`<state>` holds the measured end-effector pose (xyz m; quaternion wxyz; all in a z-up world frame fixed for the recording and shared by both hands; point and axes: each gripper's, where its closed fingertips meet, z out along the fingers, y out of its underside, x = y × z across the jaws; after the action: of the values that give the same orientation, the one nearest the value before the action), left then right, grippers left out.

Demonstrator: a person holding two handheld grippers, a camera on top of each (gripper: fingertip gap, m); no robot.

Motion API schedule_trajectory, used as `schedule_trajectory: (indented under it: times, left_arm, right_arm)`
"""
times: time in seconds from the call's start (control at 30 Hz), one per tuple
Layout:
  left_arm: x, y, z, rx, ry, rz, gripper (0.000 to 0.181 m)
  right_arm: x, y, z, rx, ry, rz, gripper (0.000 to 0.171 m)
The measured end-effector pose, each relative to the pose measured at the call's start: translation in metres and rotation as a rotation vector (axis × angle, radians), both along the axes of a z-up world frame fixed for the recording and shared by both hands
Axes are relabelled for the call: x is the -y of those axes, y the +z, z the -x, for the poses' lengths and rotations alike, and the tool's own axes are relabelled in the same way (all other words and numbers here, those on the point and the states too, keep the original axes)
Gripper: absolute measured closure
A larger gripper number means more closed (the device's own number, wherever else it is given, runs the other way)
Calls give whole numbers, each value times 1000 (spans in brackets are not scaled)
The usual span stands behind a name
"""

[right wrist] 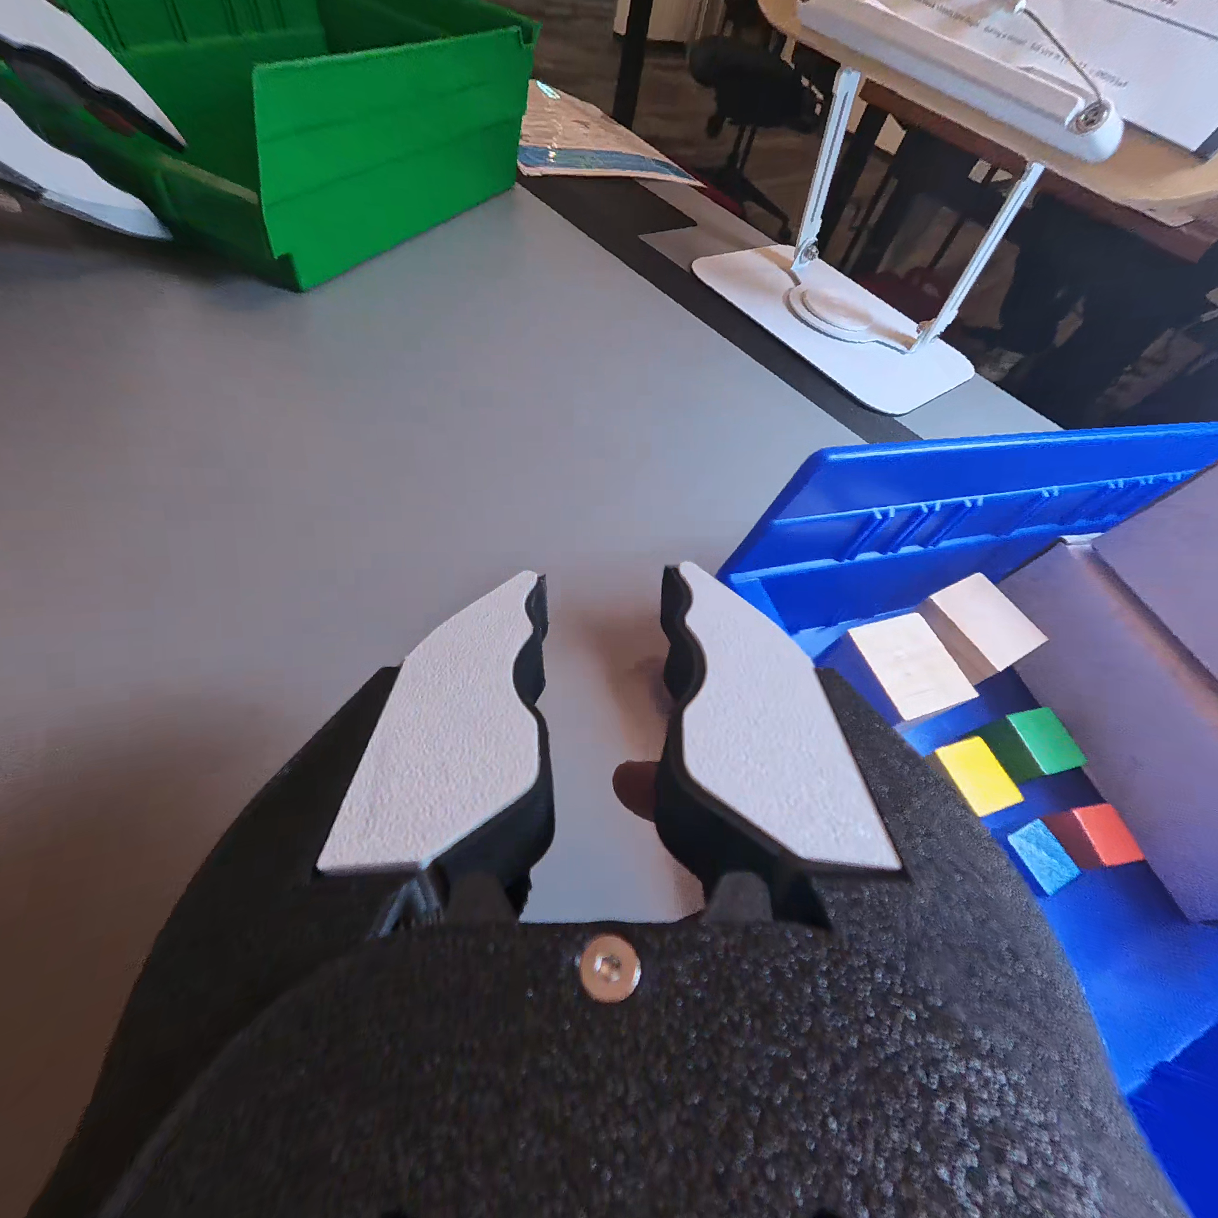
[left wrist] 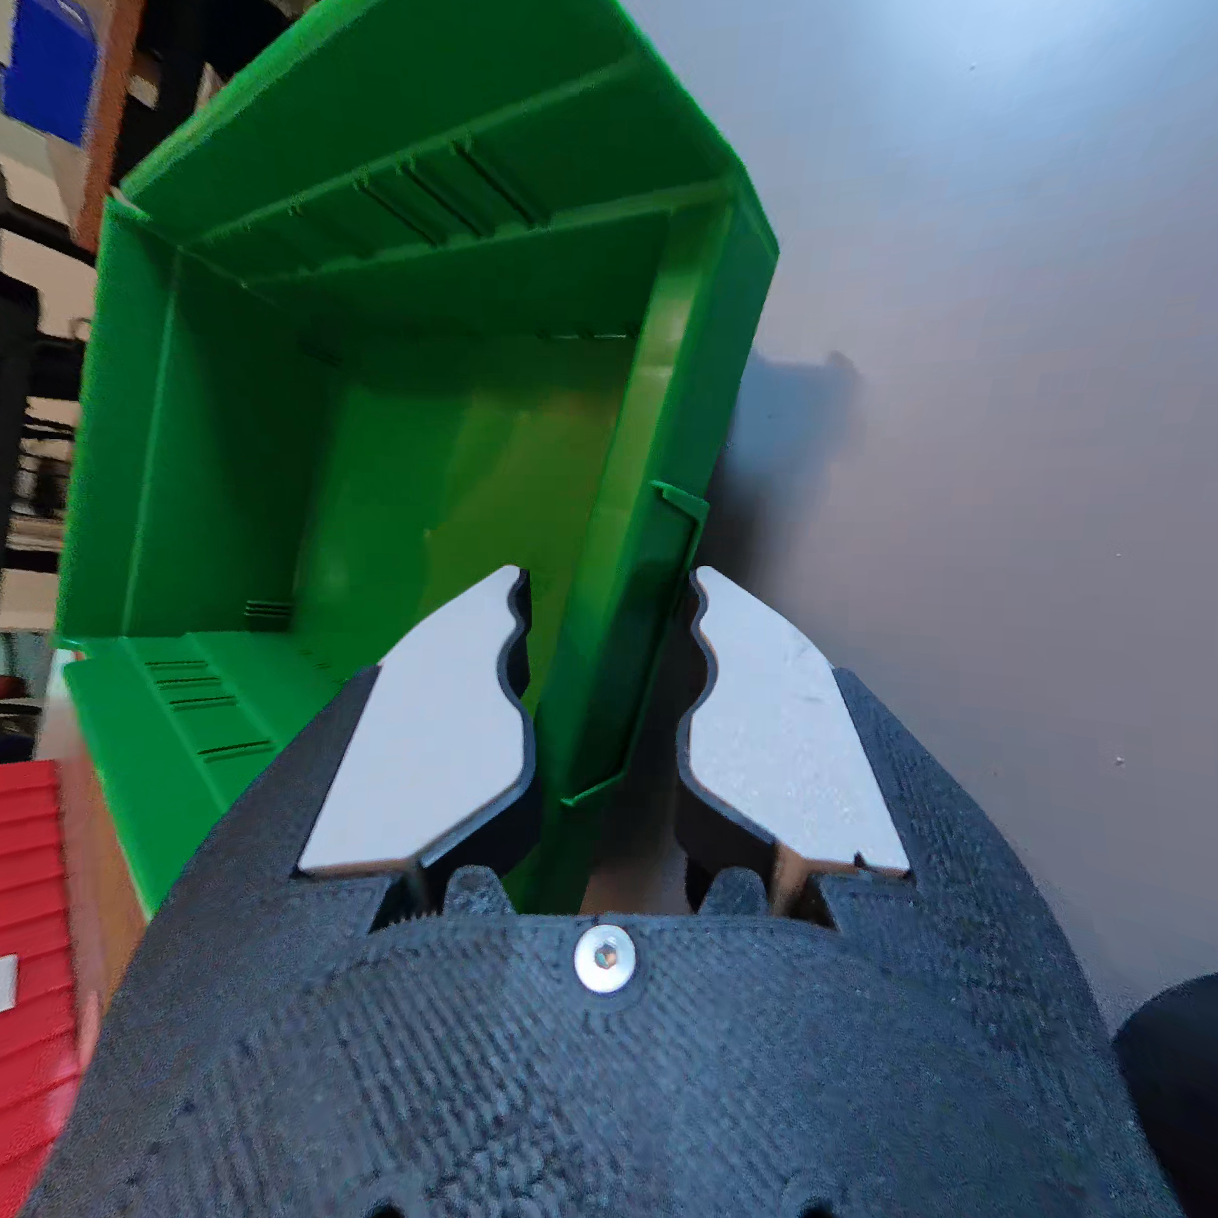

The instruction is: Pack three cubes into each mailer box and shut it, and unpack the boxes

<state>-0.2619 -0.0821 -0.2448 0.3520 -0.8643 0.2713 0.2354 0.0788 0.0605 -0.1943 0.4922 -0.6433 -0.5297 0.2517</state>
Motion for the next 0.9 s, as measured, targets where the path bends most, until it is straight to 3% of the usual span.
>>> schedule_trajectory:
  times: [0.03, 0.1, 0.33, 0.5, 0.6, 0.7, 0.77, 0.9]
  left_arm:
    - [0, 0, -1, -46, -19, -9, 140]
    - [0, 1, -4, -160, -53, -16, 147]
    - [-4, 2, -48, -140, -185, -58, 149]
    - [-10, 2, -86, -134, -333, -82, 149]
    - [-20, 2, -117, -145, -453, -108, 149]
    - [-35, 3, -148, -150, -569, -133, 148]
    - [-49, 3, -166, -161, -625, -162, 148]
    - [-91, 4, -189, -159, -656, -241, 145]
  right_arm:
    - [-3, -1, -2, 19, -17, -13, 138]
    - [-12, -3, -9, 61, -68, -46, 138]
    - [-47, -4, -54, 298, -280, -208, 132]
    - [-60, -17, -81, 527, -348, -297, 125]
    - [-64, -38, -90, 756, -354, -368, 123]
    - [-75, -54, -96, 934, -376, -426, 126]
    - [-84, -53, -98, 1009, -411, -484, 137]
    - [-87, -54, -92, 1037, -374, -506, 138]
